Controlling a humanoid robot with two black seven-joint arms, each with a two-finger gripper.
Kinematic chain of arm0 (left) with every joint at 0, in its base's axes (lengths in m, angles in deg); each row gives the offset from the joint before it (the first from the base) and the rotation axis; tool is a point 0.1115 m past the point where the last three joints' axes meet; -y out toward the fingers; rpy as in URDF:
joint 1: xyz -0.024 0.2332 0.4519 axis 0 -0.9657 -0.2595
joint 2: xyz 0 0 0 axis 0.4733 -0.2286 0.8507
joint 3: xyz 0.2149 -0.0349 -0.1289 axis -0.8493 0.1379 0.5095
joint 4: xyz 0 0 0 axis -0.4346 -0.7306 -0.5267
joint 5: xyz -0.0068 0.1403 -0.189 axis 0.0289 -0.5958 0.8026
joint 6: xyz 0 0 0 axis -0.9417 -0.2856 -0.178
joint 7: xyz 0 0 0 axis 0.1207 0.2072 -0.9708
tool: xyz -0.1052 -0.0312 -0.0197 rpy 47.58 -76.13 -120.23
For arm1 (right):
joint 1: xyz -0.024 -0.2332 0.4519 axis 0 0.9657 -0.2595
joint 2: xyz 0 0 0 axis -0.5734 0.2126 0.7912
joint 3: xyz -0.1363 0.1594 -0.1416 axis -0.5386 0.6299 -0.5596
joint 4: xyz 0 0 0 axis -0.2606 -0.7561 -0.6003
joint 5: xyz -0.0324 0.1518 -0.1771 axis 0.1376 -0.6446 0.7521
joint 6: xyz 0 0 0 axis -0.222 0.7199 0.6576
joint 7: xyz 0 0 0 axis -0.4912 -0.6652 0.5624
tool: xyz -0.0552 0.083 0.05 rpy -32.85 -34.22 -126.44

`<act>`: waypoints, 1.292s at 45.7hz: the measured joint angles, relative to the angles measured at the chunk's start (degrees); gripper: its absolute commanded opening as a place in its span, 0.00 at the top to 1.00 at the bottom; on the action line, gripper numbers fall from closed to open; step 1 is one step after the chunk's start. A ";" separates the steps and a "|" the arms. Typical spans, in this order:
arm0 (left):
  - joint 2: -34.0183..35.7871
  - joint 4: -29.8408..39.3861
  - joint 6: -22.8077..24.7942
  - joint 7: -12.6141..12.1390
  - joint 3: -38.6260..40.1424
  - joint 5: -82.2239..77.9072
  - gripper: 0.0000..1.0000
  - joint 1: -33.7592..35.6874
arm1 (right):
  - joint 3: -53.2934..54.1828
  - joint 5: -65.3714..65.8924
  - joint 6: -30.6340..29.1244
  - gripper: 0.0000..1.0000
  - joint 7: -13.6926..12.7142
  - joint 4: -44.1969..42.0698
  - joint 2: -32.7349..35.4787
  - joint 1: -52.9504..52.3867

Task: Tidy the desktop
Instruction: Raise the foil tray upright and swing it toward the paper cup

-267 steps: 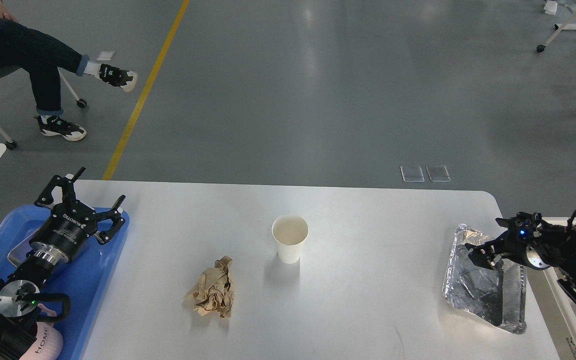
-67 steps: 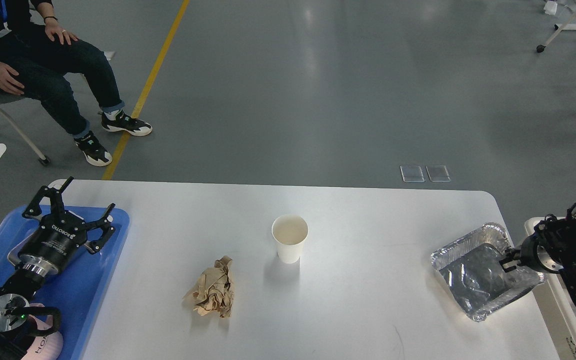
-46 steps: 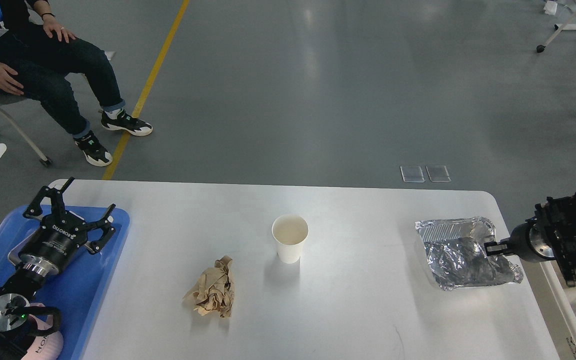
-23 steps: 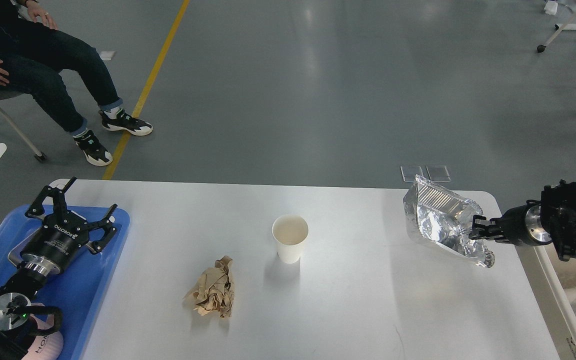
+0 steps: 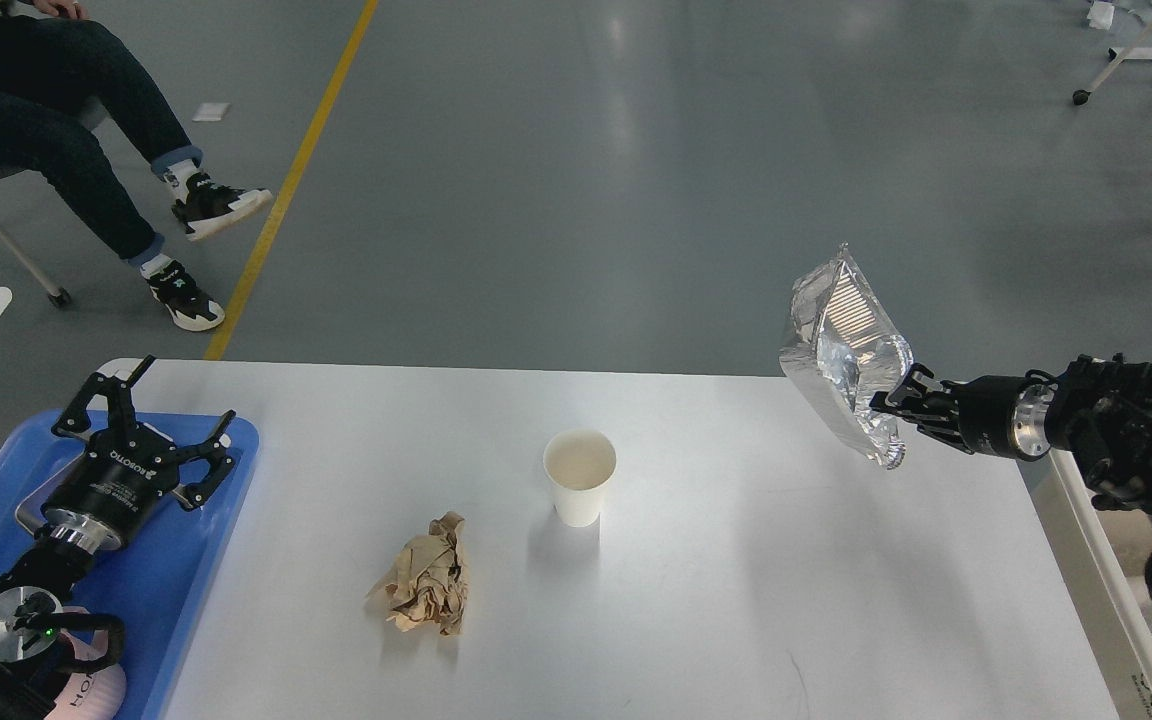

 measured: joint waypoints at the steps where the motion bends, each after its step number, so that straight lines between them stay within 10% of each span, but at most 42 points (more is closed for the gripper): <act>1: 0.00 -0.01 0.00 0.00 0.00 0.00 0.03 -0.03 | 0.49 -0.36 0.00 1.00 -0.02 0.00 -0.21 0.00; 59: 2.46 -0.16 0.62 -0.62 -0.09 0.09 0.03 0.07 | 5.29 0.16 -11.39 1.00 1.44 5.56 3.24 0.95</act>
